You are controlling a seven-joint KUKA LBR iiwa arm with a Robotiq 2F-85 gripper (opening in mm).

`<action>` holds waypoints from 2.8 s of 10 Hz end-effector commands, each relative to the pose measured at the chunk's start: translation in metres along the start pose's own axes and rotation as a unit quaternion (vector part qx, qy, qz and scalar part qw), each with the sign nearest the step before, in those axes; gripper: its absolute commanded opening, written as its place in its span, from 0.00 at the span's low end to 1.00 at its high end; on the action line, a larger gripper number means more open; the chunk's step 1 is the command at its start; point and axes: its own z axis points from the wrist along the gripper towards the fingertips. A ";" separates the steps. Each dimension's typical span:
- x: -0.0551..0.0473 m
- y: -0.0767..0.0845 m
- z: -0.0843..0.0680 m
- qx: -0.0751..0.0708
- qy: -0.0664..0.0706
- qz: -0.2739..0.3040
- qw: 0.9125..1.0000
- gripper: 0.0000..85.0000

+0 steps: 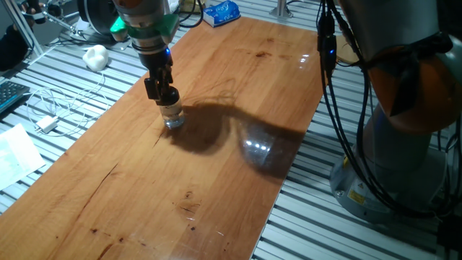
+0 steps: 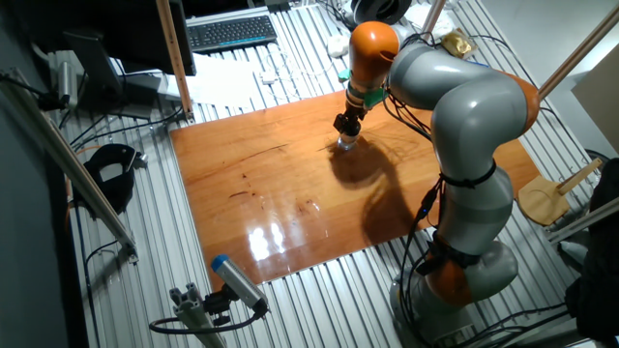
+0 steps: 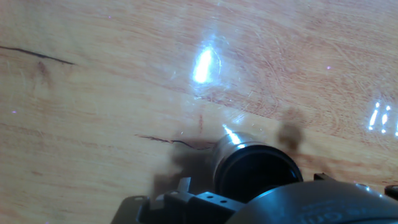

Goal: Screw the lid onto the jar

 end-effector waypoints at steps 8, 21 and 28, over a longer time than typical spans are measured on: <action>0.001 -0.007 0.009 -0.005 -0.003 -0.003 1.000 1.00; 0.002 -0.006 0.009 -0.008 -0.008 -0.011 1.000 0.80; 0.001 -0.007 0.009 -0.006 -0.008 -0.011 1.000 0.80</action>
